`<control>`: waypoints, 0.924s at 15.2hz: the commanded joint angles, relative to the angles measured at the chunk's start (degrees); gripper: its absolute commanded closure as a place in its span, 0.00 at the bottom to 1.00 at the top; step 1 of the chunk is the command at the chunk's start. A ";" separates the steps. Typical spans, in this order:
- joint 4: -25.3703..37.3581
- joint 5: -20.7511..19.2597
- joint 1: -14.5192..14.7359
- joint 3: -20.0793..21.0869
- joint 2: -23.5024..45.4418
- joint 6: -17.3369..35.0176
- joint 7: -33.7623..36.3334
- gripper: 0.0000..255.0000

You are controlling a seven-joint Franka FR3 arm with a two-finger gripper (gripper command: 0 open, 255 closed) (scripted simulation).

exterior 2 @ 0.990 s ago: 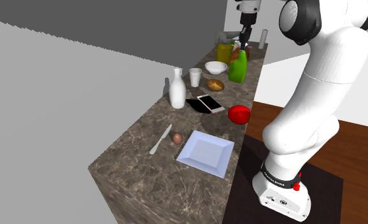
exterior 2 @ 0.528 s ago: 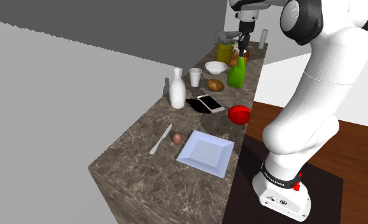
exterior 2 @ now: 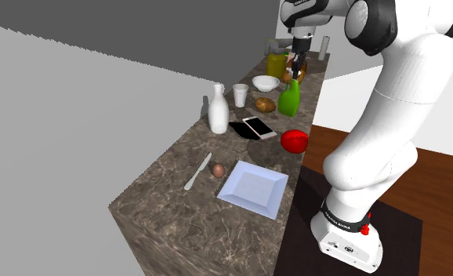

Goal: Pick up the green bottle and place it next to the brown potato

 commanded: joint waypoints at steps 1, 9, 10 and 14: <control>-1.30 0.03 0.00 0.00 0.11 1.45 0.02 1.00; -6.17 0.35 -0.07 -0.03 1.26 7.42 -0.12 1.00; -6.72 0.40 -0.08 -0.03 1.45 8.16 -0.15 1.00; -8.69 0.66 -0.13 -0.04 2.31 10.95 -0.29 1.00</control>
